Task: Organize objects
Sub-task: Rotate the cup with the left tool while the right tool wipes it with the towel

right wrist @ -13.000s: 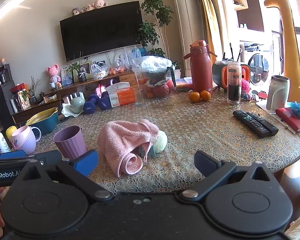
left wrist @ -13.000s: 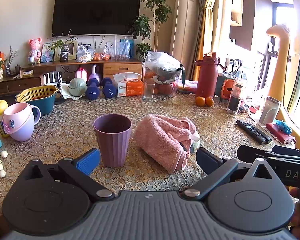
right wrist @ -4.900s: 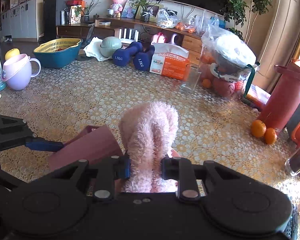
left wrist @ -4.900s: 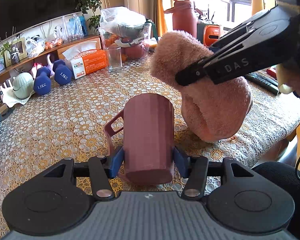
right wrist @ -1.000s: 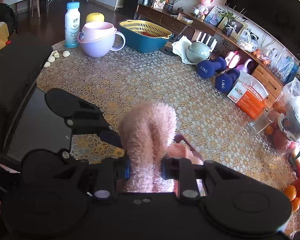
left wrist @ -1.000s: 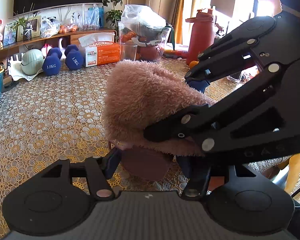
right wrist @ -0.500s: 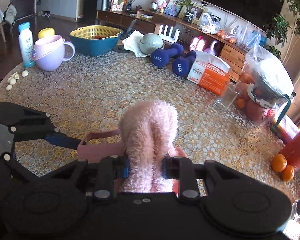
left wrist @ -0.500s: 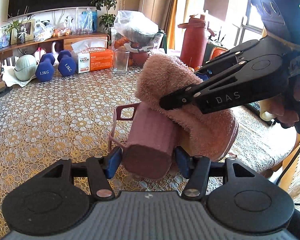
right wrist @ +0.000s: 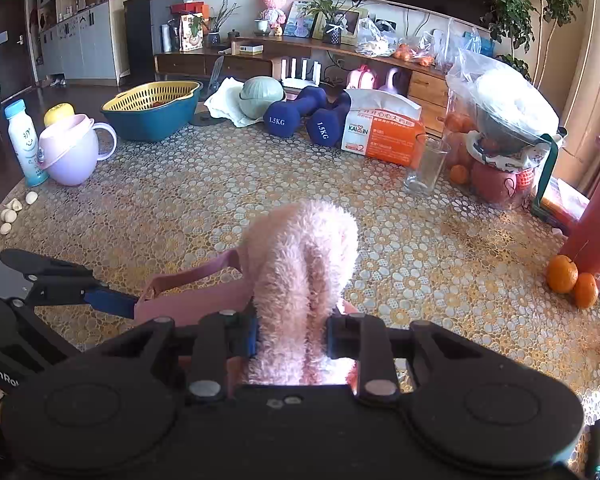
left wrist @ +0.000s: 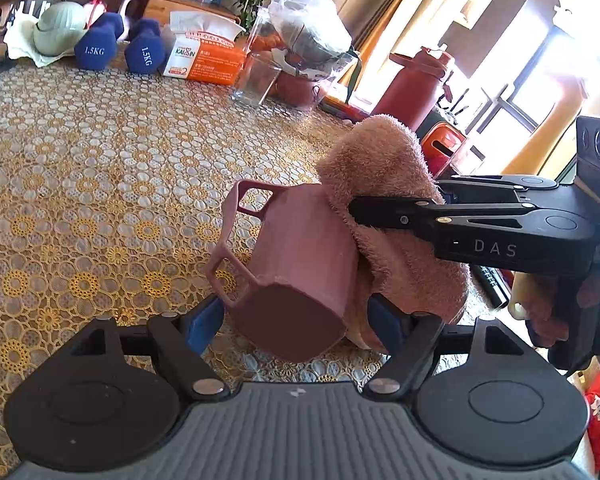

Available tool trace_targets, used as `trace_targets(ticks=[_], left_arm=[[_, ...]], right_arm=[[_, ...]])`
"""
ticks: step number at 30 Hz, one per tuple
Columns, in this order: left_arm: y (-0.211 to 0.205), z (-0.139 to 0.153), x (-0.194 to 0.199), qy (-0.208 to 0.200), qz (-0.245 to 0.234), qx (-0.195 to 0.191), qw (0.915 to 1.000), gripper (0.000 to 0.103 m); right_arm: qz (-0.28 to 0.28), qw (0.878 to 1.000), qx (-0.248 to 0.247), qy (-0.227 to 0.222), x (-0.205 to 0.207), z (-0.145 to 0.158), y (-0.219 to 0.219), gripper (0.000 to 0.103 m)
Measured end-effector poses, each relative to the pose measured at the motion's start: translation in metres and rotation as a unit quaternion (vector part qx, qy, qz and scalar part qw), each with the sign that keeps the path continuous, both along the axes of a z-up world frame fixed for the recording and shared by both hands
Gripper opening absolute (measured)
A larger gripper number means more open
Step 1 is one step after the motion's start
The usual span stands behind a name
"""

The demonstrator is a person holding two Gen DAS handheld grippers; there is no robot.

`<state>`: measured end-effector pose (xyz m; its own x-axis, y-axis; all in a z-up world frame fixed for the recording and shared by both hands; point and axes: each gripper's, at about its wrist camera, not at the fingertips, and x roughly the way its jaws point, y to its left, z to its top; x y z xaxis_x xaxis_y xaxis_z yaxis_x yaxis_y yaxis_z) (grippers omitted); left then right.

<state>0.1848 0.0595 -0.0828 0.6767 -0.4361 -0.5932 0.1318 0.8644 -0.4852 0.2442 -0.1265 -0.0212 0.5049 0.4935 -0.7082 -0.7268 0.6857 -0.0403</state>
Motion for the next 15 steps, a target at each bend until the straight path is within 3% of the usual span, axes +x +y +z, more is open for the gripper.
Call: trace_targets(ticks=[2,8,11,15], left_arm=[[0.0,0.0,0.0,0.002,0.005,0.0,1.0,0.067],[-0.003,0.004,-0.001,-0.004,0.005,0.015,0.9999,0.063],[-0.014,0.01,-0.005,-0.027,-0.004,0.068,0.9973,0.063],[-0.026,0.017,-0.013,-0.059,-0.024,0.118,0.991,0.063]], right_arm=[[-0.002,1.0,0.003,0.001,0.001,0.0,-0.001,0.027],[-0.013,1.0,-0.017,-0.006,0.002,-0.001,-0.006,0.026],[-0.014,0.999,-0.043,-0.024,-0.004,0.001,-0.01,0.025],[0.025,0.999,-0.026,-0.038,-0.018,0.024,-0.008,0.025]])
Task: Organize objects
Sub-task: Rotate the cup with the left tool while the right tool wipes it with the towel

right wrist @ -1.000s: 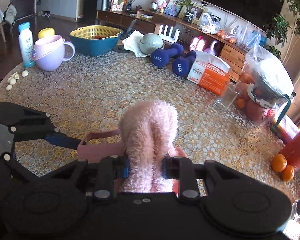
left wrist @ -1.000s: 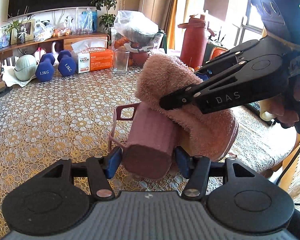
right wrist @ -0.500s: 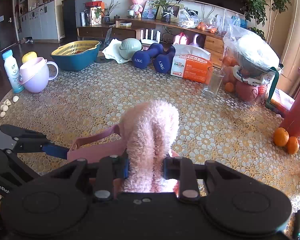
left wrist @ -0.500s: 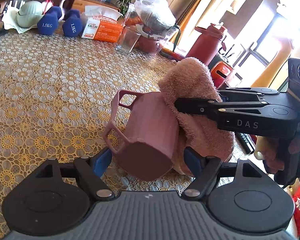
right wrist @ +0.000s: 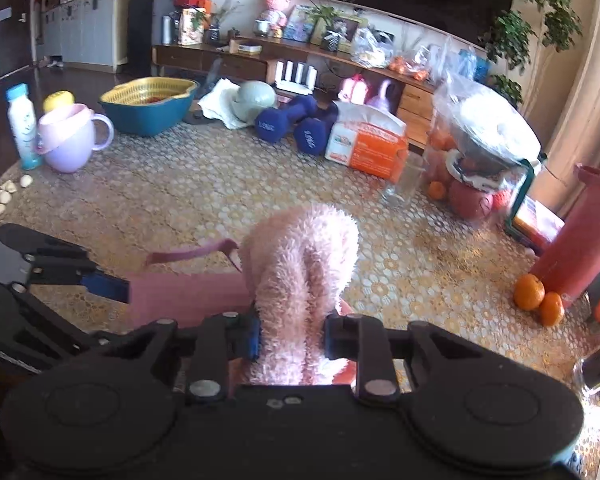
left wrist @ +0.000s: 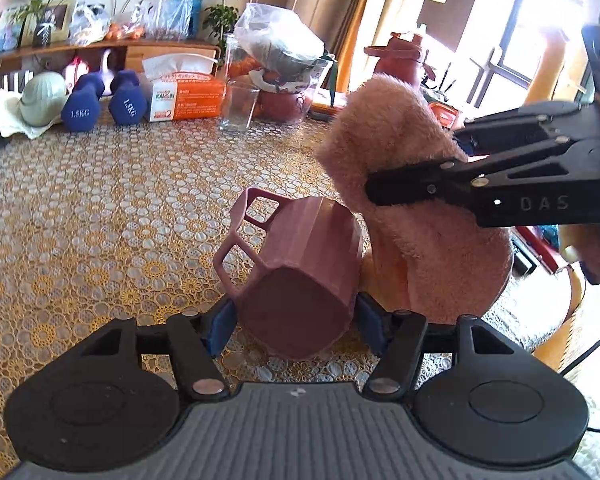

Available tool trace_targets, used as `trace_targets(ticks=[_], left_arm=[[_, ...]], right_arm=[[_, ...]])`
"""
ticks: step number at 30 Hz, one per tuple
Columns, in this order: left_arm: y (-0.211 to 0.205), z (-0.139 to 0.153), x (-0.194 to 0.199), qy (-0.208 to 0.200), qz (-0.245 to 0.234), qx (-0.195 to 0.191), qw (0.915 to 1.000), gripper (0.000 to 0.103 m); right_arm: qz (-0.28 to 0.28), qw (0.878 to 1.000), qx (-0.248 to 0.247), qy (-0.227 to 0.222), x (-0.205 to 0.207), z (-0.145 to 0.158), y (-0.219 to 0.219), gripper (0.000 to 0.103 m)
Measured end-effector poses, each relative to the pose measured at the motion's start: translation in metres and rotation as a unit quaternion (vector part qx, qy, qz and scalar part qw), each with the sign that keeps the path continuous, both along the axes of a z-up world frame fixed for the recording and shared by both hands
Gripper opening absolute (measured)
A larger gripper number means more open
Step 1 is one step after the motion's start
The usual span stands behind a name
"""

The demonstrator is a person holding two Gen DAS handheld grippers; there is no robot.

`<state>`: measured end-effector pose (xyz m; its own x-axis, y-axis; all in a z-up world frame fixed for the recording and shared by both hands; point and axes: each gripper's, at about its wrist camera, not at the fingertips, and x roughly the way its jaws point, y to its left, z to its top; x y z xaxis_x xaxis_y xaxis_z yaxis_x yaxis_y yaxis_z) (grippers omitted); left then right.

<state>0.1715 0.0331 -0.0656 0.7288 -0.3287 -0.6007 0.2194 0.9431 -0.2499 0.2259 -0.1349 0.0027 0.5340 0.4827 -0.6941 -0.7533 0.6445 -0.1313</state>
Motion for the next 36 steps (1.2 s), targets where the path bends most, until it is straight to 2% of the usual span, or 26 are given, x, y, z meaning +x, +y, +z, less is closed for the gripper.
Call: trace_targets(ticks=[4,6,9,12,17,20,24,26,28,32,36], left_arm=[[-0.01,0.003,-0.006,-0.022,-0.013,0.042,0.9988,0.063],[-0.014,0.003,-0.007,-0.024,-0.016,0.058,0.9979,0.063],[-0.013,0.001,-0.007,-0.021,-0.015,0.063,0.9977,0.063],[-0.014,0.001,-0.006,-0.023,-0.017,0.066,0.9974,0.063],[-0.007,0.004,-0.004,-0.019,-0.018,0.038,0.9989,0.062],[-0.002,0.005,-0.003,-0.009,-0.016,0.011,0.9998,0.061],[0.01,0.008,0.001,0.013,-0.006,-0.045,0.9989,0.062],[0.018,0.006,0.005,0.028,0.008,-0.083,0.9961,0.065],[0.023,0.006,0.009,0.039,0.021,-0.105,0.9935,0.065],[0.023,0.004,0.013,0.044,0.041,-0.09,0.9941,0.063],[0.018,0.008,0.007,0.023,0.035,-0.066,0.9969,0.06]], right_arm=[[0.087,0.996,0.002,0.005,-0.026,0.012,0.025,0.025],[0.109,0.994,-0.019,-0.001,-0.034,0.007,0.038,0.025],[0.109,0.994,-0.03,0.005,-0.032,-0.002,0.045,0.026],[0.085,0.996,-0.038,0.001,-0.022,-0.007,0.04,0.026],[0.026,0.999,-0.037,0.009,0.003,-0.015,0.021,0.026],[-0.001,0.999,-0.016,0.029,0.015,-0.02,0.009,0.026],[-0.017,0.999,0.002,0.032,0.018,-0.021,0.004,0.026],[-0.018,0.999,0.005,0.03,0.017,-0.022,0.003,0.026],[-0.02,0.999,0.009,0.032,0.016,-0.022,0.003,0.026],[-0.024,0.999,0.016,0.031,0.011,-0.024,0.002,0.026],[-0.021,0.999,0.002,0.024,0.007,-0.023,0.001,0.026]])
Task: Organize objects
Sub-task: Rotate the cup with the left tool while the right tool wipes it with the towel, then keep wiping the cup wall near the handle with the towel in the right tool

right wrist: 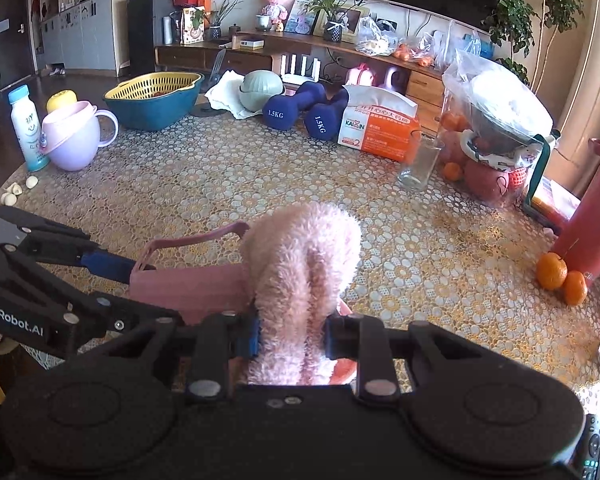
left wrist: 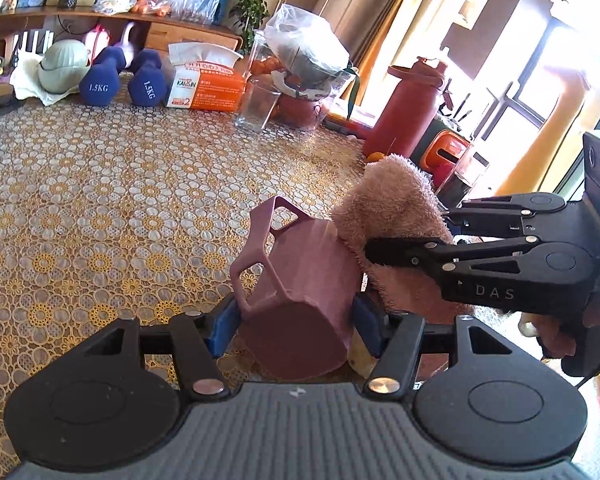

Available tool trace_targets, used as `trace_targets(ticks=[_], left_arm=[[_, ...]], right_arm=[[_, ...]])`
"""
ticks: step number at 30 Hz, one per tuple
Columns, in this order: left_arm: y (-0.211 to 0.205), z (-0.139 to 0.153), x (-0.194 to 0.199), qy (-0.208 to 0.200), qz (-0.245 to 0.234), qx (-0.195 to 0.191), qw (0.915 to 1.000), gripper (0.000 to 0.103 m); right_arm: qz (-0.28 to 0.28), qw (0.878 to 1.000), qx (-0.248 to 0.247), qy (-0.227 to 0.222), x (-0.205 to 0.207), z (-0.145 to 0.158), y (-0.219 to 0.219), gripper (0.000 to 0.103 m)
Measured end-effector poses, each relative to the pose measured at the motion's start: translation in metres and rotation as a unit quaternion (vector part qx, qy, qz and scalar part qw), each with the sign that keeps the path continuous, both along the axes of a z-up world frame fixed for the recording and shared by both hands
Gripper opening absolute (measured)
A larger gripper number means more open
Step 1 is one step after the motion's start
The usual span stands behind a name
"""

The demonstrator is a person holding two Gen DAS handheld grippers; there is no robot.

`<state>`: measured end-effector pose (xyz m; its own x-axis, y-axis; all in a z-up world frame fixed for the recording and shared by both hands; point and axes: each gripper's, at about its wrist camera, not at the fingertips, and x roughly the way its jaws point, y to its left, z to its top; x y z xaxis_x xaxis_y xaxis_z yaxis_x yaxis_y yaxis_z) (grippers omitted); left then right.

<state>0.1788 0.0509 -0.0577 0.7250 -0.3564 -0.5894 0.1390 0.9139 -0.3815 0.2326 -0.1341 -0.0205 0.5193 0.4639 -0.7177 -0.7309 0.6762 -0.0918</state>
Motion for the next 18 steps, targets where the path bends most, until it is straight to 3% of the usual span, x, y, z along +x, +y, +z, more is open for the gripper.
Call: trace_targets(ticks=[4,8,11,18], left_arm=[[-0.014,0.005,-0.007,-0.029,-0.018,0.052,0.9981,0.059],[-0.025,0.008,-0.012,-0.044,-0.032,0.087,0.9948,0.059],[-0.025,0.007,-0.013,-0.04,-0.033,0.086,0.995,0.058],[-0.026,0.01,-0.017,-0.051,-0.043,0.084,0.9942,0.056]], right_arm=[[0.015,1.0,0.009,-0.012,-0.008,0.015,-0.001,0.025],[0.087,0.996,0.015,-0.014,-0.036,0.026,0.016,0.026],[0.103,0.995,0.006,-0.019,-0.046,0.025,0.026,0.026],[0.059,0.998,-0.004,-0.01,-0.024,0.015,0.018,0.026]])
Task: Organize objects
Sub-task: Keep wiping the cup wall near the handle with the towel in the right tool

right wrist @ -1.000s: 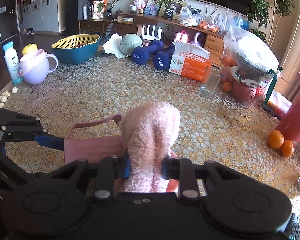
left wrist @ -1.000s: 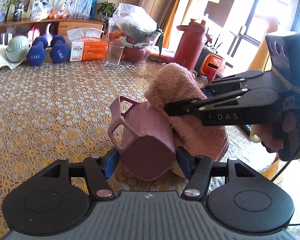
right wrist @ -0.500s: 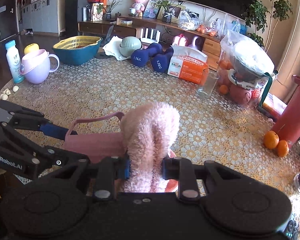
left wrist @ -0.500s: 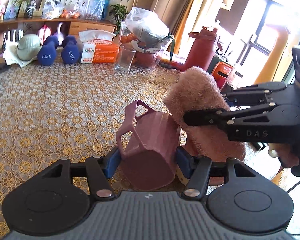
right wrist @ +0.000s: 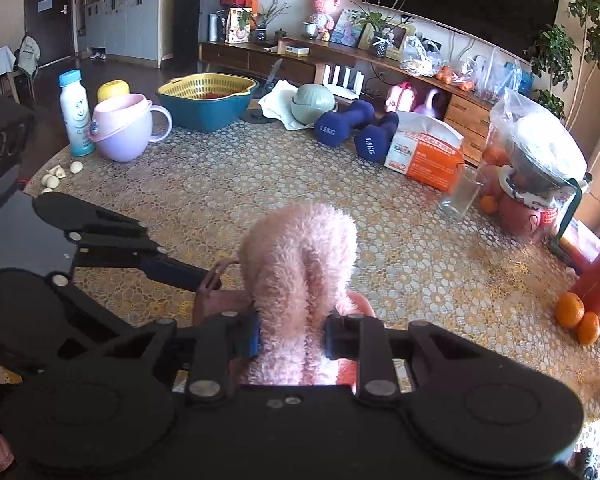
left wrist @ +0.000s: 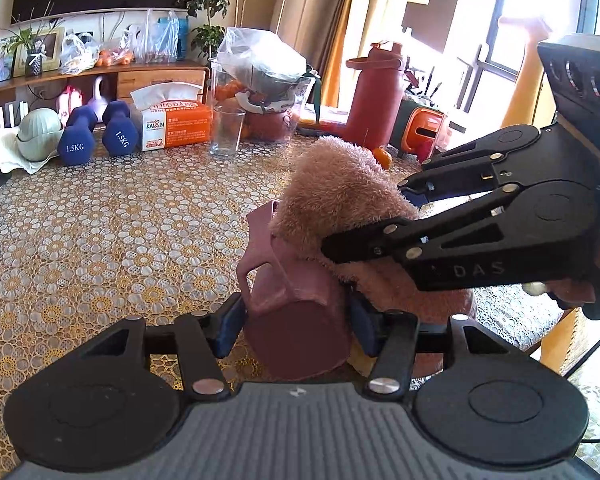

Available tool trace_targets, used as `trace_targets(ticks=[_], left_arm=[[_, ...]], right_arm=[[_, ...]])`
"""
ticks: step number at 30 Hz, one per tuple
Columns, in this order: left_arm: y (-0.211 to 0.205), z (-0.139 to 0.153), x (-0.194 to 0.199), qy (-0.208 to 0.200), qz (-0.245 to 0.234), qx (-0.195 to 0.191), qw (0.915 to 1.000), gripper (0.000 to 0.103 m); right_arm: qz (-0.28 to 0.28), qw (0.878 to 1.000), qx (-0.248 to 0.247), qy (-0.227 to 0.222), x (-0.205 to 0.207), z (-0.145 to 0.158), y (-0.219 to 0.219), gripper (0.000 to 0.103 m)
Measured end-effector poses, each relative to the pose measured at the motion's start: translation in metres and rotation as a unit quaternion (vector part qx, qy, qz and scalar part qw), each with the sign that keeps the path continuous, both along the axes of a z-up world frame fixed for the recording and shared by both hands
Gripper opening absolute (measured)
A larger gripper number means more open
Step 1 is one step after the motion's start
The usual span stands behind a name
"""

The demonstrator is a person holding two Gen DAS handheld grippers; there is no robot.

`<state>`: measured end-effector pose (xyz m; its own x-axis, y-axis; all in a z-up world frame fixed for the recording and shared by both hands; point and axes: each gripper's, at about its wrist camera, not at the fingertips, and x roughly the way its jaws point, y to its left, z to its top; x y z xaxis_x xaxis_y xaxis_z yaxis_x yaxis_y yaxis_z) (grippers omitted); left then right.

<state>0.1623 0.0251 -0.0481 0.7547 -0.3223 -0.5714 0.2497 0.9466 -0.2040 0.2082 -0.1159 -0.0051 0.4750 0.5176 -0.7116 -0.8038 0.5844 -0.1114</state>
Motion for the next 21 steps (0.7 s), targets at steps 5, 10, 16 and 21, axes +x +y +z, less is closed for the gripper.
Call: trace_targets(ticks=[5,10,16,21], left_arm=[[0.0,0.0,-0.001,-0.003,-0.001,0.001,1.0,0.056],[0.0,0.001,0.0,-0.002,-0.003,0.002,1.0,0.055],[-0.013,0.004,-0.005,-0.023,-0.021,0.036,0.9989,0.054],[-0.017,0.005,-0.006,-0.026,-0.027,0.045,0.9983,0.053]], right_arm=[[-0.044,0.999,-0.012,0.005,0.02,-0.01,-0.013,0.026],[-0.097,0.995,-0.012,0.02,0.038,-0.024,-0.033,0.026],[-0.102,0.995,0.003,0.0,0.032,-0.005,-0.045,0.025],[-0.026,0.999,0.027,0.007,0.008,0.016,-0.027,0.025]])
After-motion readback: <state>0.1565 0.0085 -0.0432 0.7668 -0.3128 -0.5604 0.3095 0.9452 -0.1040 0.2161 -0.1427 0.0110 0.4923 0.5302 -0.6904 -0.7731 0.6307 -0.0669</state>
